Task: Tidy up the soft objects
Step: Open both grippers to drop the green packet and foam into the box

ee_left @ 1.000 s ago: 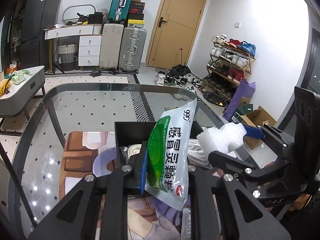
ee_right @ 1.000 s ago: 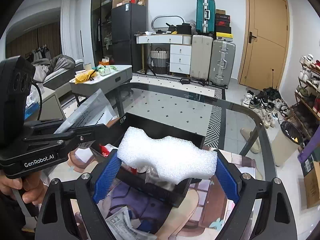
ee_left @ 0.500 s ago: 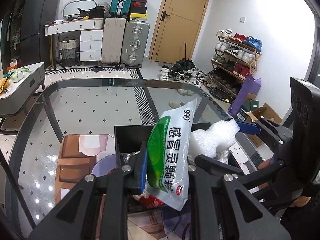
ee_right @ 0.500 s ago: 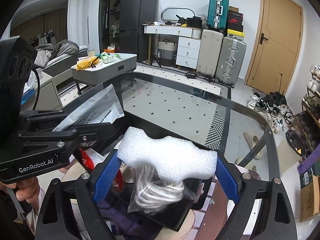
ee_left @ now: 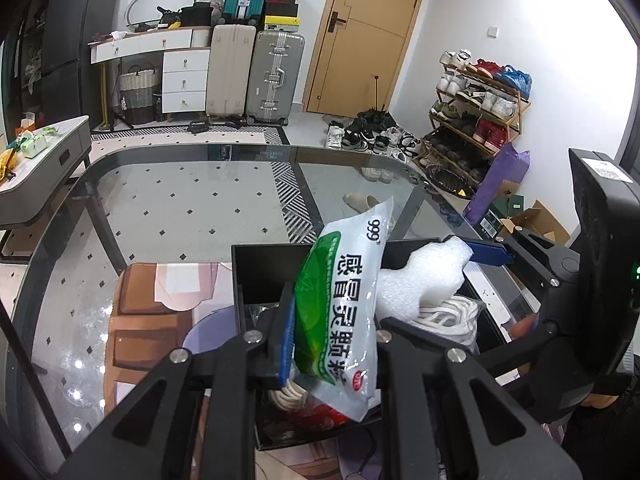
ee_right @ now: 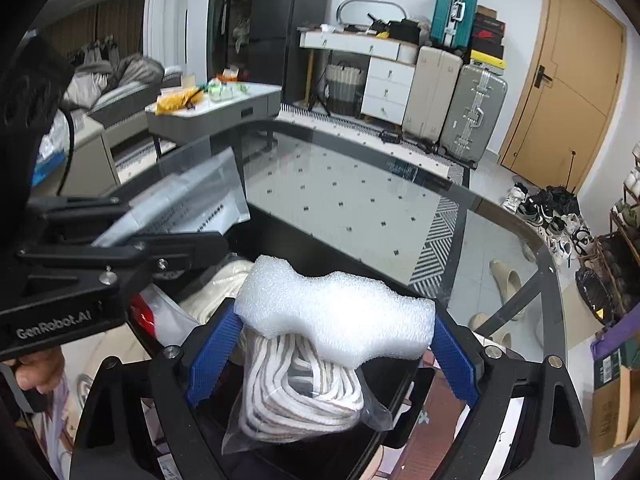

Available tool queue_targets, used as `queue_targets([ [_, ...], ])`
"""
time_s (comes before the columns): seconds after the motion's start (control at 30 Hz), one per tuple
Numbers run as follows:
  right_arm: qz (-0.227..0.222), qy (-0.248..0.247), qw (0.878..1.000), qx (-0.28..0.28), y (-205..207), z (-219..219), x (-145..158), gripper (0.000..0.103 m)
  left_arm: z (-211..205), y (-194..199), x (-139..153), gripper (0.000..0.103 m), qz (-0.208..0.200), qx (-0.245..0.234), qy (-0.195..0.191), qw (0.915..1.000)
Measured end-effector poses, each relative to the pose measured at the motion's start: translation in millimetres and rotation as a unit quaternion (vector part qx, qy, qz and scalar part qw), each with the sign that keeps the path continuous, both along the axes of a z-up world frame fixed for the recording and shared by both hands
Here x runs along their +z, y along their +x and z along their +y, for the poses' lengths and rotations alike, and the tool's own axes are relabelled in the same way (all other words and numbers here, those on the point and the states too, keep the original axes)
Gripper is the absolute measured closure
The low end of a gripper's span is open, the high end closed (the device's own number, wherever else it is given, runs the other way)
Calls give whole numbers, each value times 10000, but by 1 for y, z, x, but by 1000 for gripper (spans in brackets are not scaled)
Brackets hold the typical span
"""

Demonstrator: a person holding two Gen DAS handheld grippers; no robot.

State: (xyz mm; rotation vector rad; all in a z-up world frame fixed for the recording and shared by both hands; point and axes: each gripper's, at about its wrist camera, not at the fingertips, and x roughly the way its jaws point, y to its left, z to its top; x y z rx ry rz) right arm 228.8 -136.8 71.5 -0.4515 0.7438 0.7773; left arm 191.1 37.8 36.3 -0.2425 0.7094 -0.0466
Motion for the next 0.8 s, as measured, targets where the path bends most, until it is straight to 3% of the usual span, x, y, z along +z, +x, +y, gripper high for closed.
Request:
queue_targets([
  [0.4,108,-136,9998,27,9,6,-10,12,-4,6,-6,86,134,-53,71,9999],
  [0.57,-132,-115,9998,19,2,-4,-3,4,-3,6,-5,84,202,-9,66,9998],
  [0.63,-220,-108,9997,-15,-4,-10,1,4,-2,5,-5,79,273,-50,-5,9996],
  [0.7,-291,-69,9995,-85,-9,-18,6,3,-3,2,-3,63,271,-61,-29,9996],
  [0.8,-379,104,9988,-280,-20,-35,16,3,-6,-8,3,52,164,-105,-8,9998],
])
